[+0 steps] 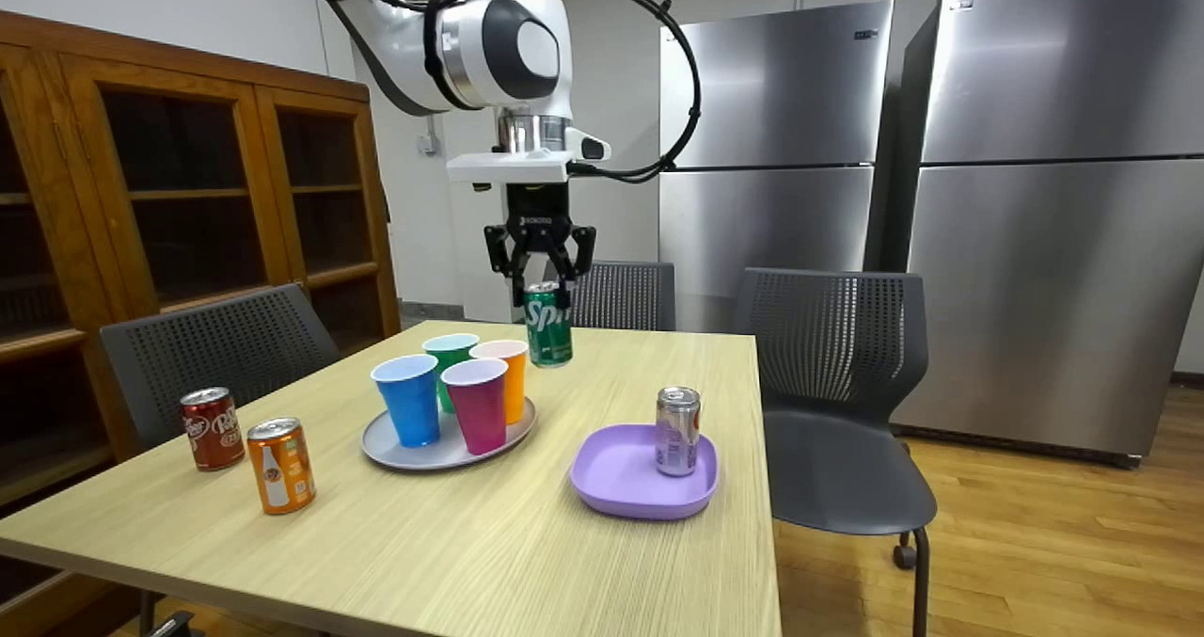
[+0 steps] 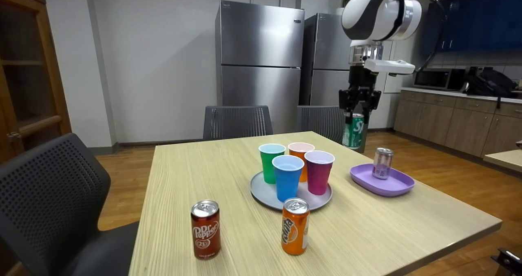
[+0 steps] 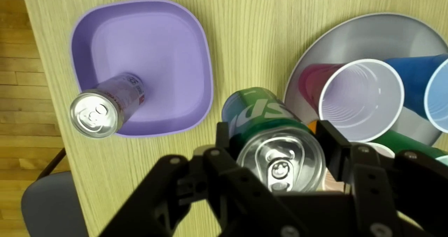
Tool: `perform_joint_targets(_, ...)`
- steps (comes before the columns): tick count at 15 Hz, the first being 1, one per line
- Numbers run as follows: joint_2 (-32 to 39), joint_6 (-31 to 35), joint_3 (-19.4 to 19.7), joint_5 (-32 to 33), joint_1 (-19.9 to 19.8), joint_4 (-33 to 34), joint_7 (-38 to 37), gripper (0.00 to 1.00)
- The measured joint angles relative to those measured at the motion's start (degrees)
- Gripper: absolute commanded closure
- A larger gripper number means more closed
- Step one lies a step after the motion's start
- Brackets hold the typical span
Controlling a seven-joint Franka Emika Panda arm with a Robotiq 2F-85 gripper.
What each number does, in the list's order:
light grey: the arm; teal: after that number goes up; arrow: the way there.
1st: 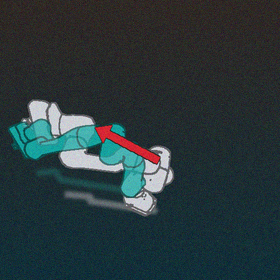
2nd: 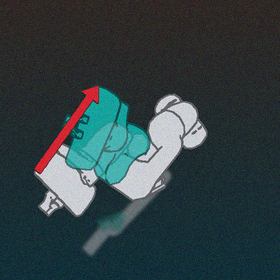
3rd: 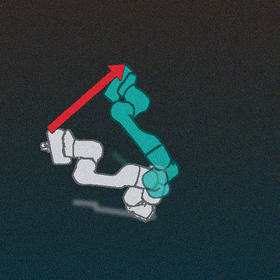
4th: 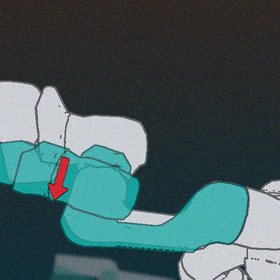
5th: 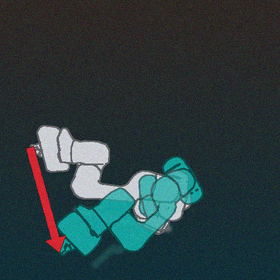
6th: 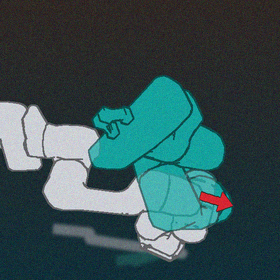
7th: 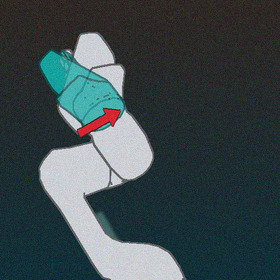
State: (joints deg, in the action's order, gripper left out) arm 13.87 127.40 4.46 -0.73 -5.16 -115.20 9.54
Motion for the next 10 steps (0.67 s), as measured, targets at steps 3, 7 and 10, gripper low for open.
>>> perform_joint_targets(3,0.03,1.93,1.04,-0.17,-0.73,-2.01,-0.92,0.62)
perform_joint_targets(7,0.52,4.42,2.06,-0.74,-1.56,-4.31,-2.53,0.62)
perform_joint_targets(10,1.49,6.52,2.52,-2.04,-1.97,-5.39,-3.42,0.62)
